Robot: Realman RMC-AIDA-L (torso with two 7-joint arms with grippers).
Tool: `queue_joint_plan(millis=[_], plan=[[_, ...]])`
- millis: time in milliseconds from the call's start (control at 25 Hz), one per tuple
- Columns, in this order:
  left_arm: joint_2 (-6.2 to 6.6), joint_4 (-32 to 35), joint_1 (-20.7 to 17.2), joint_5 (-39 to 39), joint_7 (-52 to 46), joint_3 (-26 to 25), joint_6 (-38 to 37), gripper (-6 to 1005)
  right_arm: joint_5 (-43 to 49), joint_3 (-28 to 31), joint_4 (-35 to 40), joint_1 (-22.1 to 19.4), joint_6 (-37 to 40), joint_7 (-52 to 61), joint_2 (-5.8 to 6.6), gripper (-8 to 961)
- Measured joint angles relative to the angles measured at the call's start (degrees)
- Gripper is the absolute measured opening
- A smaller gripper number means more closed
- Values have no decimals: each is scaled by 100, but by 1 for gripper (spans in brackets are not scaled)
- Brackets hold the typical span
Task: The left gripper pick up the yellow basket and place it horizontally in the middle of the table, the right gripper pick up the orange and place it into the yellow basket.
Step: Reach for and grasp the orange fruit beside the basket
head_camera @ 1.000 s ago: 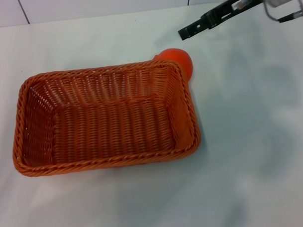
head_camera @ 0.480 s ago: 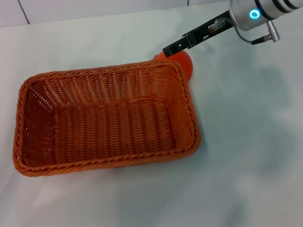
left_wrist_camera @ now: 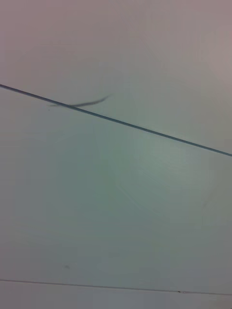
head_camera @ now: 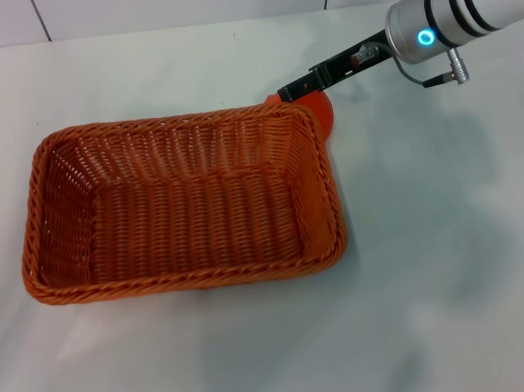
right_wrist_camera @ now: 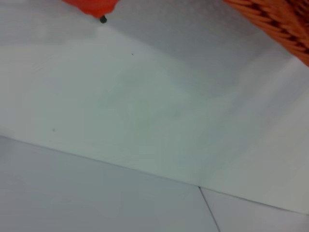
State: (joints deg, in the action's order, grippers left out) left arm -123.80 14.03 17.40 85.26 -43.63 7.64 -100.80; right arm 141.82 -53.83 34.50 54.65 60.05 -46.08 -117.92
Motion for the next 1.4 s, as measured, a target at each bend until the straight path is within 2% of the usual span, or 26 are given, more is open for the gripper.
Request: queue_joint_plan(millis=[280, 640, 1080, 1280, 1400], plan=[[0, -24, -9, 8, 3, 1, 6, 573, -10, -14, -277, 18, -359, -30, -16, 924], [-1, -23, -9, 9, 4, 1, -53, 573, 4, -387, -339, 6, -641, -68, -130, 919], [3, -23, -9, -15, 4, -2, -29, 574, -225, -358, -267, -52, -591, -68, -94, 534], [11, -23, -9, -38, 4, -28, -32, 575, -201, -400, -270, -52, -552, -74, -94, 514], [13, -23, -9, -39, 4, -32, -18, 575, -200, -403, -290, -53, -552, -116, -100, 401]])
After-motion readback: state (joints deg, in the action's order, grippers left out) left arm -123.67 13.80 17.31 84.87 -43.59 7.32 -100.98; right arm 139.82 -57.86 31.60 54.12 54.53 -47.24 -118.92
